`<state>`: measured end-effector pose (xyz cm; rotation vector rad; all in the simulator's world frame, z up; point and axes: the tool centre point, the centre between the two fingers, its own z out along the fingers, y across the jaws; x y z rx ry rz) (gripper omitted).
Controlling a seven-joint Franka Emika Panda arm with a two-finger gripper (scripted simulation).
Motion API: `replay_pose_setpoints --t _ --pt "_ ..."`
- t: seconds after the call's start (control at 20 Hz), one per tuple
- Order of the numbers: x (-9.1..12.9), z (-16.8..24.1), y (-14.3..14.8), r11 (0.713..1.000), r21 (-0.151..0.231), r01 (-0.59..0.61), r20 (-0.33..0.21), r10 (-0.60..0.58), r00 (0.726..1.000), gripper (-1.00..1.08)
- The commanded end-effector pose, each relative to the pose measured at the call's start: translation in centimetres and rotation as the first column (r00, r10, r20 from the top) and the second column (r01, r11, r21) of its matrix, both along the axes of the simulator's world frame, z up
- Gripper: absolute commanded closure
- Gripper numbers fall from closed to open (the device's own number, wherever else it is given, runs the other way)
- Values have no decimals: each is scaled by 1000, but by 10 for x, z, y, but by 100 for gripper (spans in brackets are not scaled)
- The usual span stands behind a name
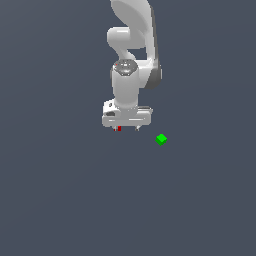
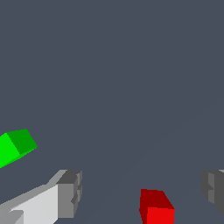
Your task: Stack the red cube on top of the green cube.
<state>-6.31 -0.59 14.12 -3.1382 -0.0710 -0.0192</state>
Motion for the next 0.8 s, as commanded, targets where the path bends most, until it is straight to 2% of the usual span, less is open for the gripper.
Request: replay_pose_setpoints --t 0.0,0.4,0.75 --pt "-18 -11 -10 1000 0 14 -2 -14 1000 -92" --pt "-74 -45 -37 998 -2 55 -8 -55 998 -92" --pt "-104 -64 -52 997 -3 77 -11 -77 997 -92"
